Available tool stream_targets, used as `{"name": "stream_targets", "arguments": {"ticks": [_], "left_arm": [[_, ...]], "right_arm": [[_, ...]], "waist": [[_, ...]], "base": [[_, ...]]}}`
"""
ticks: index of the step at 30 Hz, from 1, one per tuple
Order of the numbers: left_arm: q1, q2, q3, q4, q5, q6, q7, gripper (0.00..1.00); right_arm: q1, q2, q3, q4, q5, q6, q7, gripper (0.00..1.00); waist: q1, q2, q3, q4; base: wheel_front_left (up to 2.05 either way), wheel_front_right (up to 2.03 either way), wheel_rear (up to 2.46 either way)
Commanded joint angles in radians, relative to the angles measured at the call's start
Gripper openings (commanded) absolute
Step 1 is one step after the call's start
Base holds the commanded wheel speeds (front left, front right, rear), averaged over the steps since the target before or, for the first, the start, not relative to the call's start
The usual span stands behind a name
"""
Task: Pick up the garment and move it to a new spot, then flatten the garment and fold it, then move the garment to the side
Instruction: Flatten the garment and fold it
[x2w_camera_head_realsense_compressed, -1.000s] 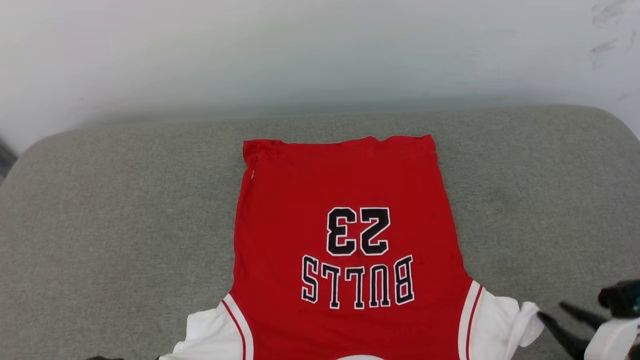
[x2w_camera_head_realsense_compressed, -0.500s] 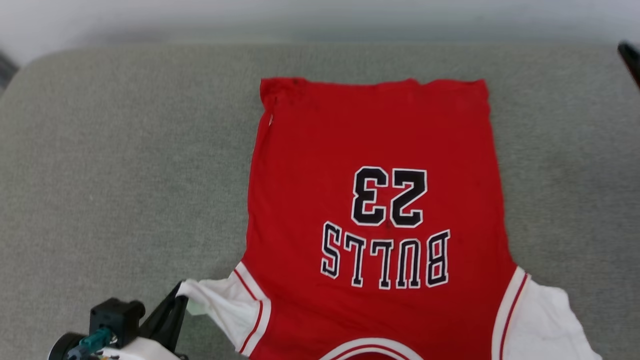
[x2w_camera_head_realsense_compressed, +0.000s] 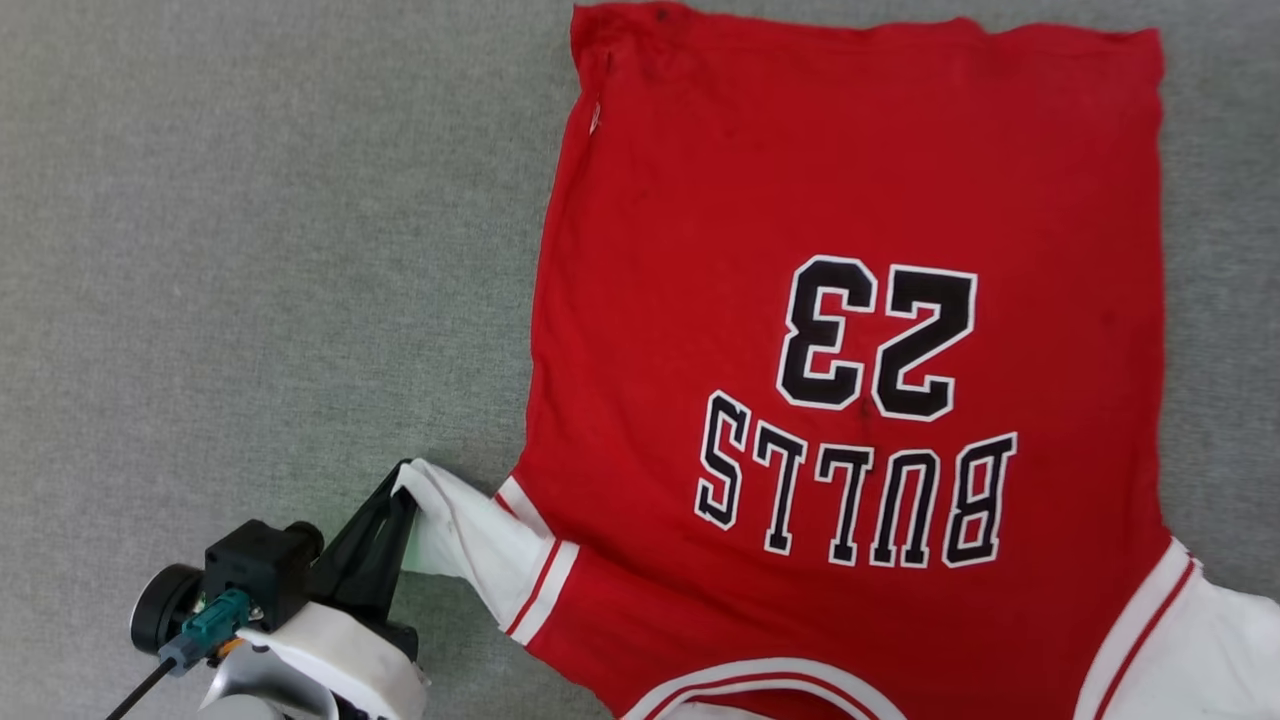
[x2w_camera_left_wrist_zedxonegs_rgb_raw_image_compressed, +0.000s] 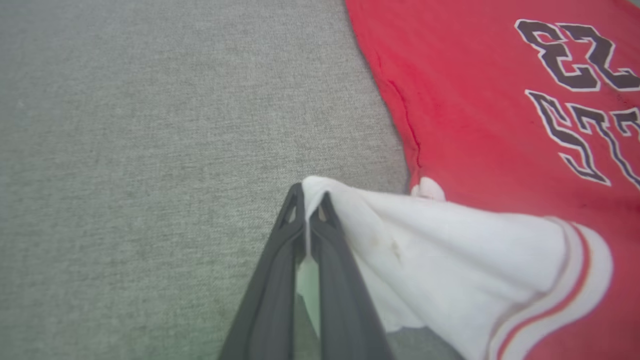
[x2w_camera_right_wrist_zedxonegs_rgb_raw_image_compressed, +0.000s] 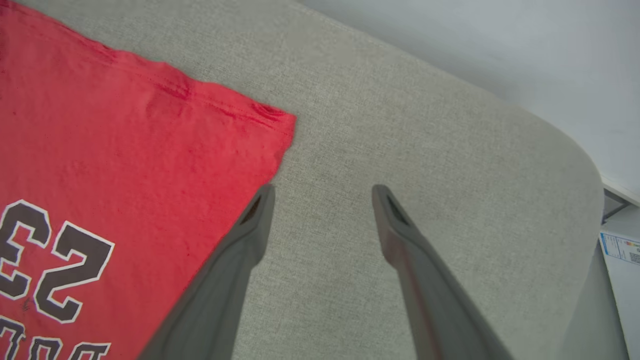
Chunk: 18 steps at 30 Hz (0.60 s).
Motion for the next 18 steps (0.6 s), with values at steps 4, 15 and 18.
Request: {"name": "stream_targets", "arguments": {"ticks": [4,15,18], "left_arm": [[-0.031,-0.018,0.011,-0.008,0.029,-0.004,-0.003,0.00],[-0.073,-0.066,0.034,-0.027,0.091,-0.017,-0.001,0.00],[-0.075,-0.075,0.036,-0.018,0.097,-0.022,0.001,0.00]], "right_arm": [[-0.063,0.039,-0.003,0.051,-0.038,-0.001,0.125,1.00],[0.021,0.110,-0.017,0.091,-0.104,0.000,0.236,1.00],[0.076,0.106,-0.013,0.091,-0.108,0.000,0.228,1.00]], "waist": [[-0.0003,0.0000,0.076,0.033],[-0.0003,0.0000,0.187,0.082],[-0.0003,0.0000,0.190,0.082]], "base": [[0.00,0.00,0.00],[0.00,0.00,0.00],[0.00,0.00,0.00]]}}
